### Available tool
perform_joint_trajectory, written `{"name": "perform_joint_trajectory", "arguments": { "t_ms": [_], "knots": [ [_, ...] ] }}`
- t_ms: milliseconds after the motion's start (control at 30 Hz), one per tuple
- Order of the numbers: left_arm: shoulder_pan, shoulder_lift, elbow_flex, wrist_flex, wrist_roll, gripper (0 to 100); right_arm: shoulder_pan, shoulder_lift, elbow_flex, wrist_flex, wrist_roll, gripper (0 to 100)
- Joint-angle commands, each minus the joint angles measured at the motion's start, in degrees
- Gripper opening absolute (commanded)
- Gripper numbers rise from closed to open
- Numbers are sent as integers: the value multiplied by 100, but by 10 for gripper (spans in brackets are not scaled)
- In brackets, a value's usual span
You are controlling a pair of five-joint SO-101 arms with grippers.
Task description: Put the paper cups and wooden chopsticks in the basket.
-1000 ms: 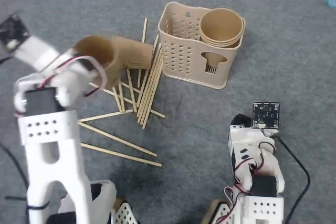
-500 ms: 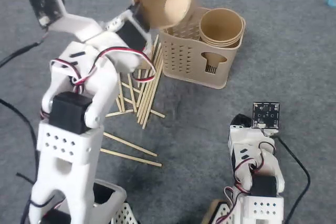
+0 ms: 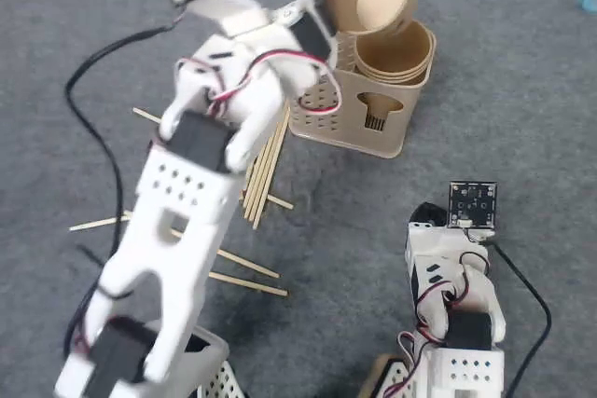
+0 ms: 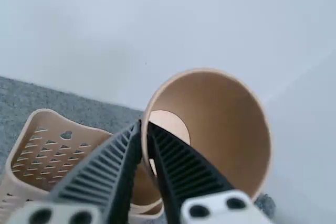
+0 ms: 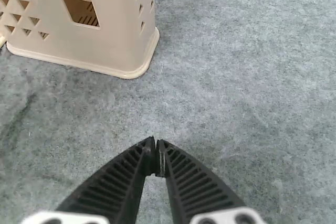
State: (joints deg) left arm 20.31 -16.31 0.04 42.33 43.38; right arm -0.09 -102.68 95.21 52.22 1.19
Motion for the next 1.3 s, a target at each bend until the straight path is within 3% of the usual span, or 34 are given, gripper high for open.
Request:
{"name": "perform_joint_trajectory", "arguments": {
  "t_ms": [0, 267, 700, 833, 967, 1100, 1267],
  "knots": [
    [44, 624, -760, 9, -88, 12, -48, 4, 132, 40, 97, 8],
    [53, 1415, -1411, 791, -97, 12, -48, 4, 132, 40, 97, 8],
    [325, 1600, -1437, 985, -413, 20, -48, -4, 132, 40, 97, 9],
    [475, 1591, -1437, 1020, -782, 152, -48, -4, 132, 40, 97, 9],
    [431, 1380, -1437, 1116, -484, 266, -48, -4, 132, 40, 97, 8],
    [369, 1020, -1437, 1090, -404, 237, -48, -4, 132, 31, 97, 9],
    [519, 993, -1393, 800, -431, 110, -48, -13, 132, 31, 97, 9]
  ]
}}
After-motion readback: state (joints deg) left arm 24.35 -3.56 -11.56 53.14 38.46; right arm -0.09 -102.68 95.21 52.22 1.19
